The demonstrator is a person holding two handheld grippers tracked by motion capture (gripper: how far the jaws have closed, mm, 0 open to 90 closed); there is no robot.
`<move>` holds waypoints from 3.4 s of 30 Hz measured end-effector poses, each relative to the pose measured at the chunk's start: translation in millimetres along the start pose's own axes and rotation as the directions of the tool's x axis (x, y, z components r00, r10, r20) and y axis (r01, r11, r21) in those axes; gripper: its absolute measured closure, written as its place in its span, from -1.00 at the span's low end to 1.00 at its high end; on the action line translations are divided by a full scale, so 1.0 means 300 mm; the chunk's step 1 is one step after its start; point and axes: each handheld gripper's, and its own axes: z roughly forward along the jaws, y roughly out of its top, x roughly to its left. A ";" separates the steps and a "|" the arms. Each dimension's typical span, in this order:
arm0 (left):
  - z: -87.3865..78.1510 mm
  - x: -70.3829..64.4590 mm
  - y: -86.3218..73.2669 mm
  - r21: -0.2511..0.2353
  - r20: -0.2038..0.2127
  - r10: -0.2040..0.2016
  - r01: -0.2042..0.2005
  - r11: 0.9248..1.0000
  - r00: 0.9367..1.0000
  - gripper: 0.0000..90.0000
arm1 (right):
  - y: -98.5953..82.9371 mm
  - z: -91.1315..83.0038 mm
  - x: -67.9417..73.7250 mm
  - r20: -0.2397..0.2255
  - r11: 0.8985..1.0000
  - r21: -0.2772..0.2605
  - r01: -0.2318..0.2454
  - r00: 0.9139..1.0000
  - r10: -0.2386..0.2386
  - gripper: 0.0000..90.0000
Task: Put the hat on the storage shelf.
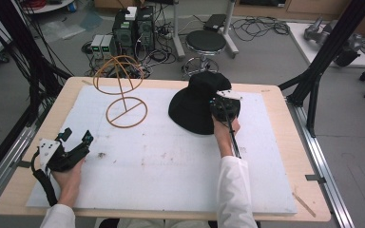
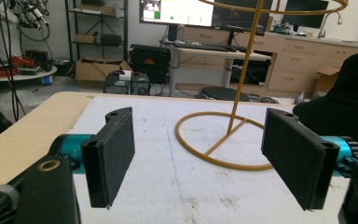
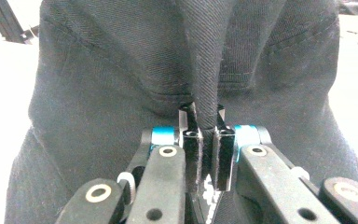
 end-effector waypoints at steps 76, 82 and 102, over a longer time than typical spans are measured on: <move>-0.001 -0.006 -0.001 -0.004 0.013 -0.004 0.004 1.000 1.000 -0.42 | 0.458 -0.220 0.438 -0.353 0.828 -0.545 -0.133 0.932 -0.082 0.92; -0.005 -0.007 0.000 -0.003 0.016 -0.008 0.008 1.000 1.000 -0.42 | 0.488 -0.182 0.507 -0.393 0.831 -0.533 -0.159 0.916 -0.077 0.92; -0.007 -0.008 0.001 -0.009 0.016 0.013 -0.013 1.000 1.000 -0.42 | 0.480 -0.084 0.632 -0.427 0.881 -0.455 -0.129 0.900 -0.089 0.92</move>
